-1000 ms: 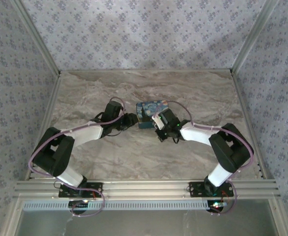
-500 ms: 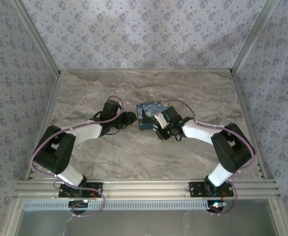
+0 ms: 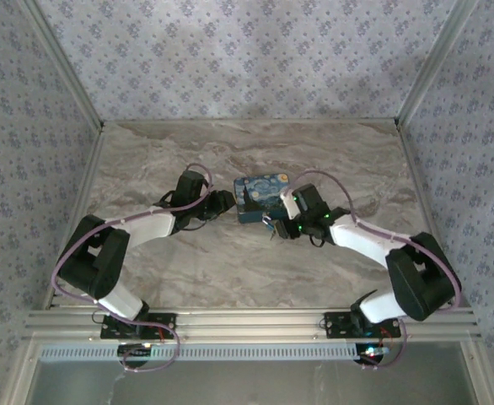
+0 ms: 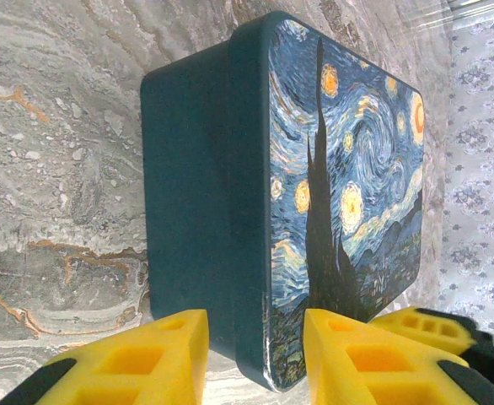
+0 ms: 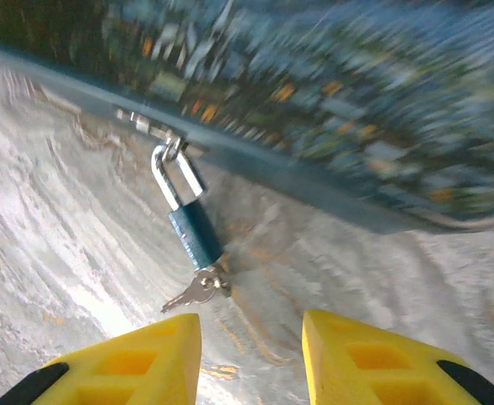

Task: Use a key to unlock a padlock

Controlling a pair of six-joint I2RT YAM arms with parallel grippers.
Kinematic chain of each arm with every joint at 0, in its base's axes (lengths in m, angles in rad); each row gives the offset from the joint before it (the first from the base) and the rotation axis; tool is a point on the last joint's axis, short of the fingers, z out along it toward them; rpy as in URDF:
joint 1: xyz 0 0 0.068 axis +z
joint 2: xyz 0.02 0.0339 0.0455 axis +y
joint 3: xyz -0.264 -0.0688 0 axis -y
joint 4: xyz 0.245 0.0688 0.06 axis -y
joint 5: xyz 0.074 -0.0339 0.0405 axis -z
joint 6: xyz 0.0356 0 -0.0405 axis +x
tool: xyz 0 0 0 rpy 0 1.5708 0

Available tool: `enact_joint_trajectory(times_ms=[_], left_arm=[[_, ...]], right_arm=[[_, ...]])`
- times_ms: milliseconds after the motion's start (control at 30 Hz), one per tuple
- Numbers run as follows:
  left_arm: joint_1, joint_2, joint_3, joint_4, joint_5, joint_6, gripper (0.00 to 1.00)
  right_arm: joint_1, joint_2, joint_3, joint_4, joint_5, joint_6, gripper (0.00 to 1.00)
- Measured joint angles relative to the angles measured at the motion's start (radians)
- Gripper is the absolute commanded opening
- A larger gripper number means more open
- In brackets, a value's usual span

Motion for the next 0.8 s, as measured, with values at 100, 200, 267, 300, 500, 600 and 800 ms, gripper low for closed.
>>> enact_joint_trajectory(times_ms=[100, 200, 267, 300, 500, 600, 800], left_arm=[[0.0, 0.0, 0.0, -0.001, 0.0, 0.0, 0.35], [0.0, 0.0, 0.0, -0.006, 0.0, 0.0, 0.35], [0.0, 0.0, 0.001, -0.01, 0.0, 0.0, 0.35], [0.0, 0.0, 0.003, -0.012, 0.0, 0.0, 0.35], [0.0, 0.0, 0.017, -0.026, 0.0, 0.004, 0.35], [0.0, 0.0, 0.019, -0.028, -0.001, 0.005, 0.35], [0.0, 0.0, 0.019, -0.031, -0.001, 0.008, 0.35]], right_arm=[[0.032, 0.044, 0.0, 0.005, 0.018, 0.0, 0.38], [0.053, 0.082, 0.002, 0.015, 0.027, -0.001, 0.37], [0.061, 0.104, 0.007, 0.017, 0.034, -0.001, 0.37], [0.064, 0.114, 0.009, 0.019, 0.037, -0.002, 0.37], [0.071, 0.142, 0.027, 0.023, 0.052, -0.019, 0.32], [0.079, 0.162, 0.05, 0.028, 0.057, -0.027, 0.31], [0.102, 0.193, 0.071, 0.037, 0.075, -0.043, 0.1]])
